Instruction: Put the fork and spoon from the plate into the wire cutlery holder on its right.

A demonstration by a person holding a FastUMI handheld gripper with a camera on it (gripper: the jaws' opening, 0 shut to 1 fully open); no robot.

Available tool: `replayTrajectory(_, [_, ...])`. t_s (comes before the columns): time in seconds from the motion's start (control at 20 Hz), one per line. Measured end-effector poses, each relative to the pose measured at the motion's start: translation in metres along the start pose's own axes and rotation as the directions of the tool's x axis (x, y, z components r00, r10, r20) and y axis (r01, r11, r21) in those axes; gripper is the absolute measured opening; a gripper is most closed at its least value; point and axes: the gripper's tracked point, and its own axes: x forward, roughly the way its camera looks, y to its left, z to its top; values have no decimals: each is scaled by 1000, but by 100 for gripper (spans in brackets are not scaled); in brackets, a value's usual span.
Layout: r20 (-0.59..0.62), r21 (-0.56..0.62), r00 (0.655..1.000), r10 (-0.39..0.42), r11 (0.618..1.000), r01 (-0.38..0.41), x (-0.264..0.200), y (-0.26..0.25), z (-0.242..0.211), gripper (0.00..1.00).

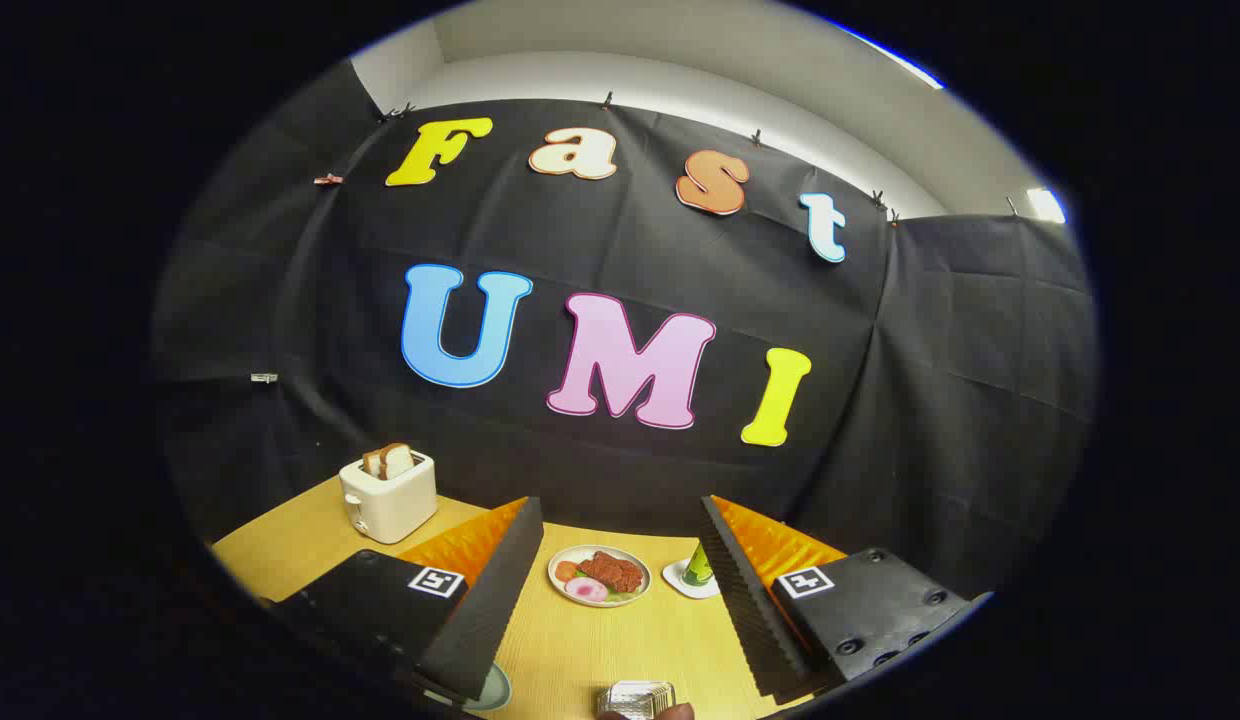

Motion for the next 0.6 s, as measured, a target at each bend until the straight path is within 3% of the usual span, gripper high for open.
replayTrajectory(0.6, [-24, 15, 999, 25, 1000, -25, -7, 7, -8, 97])
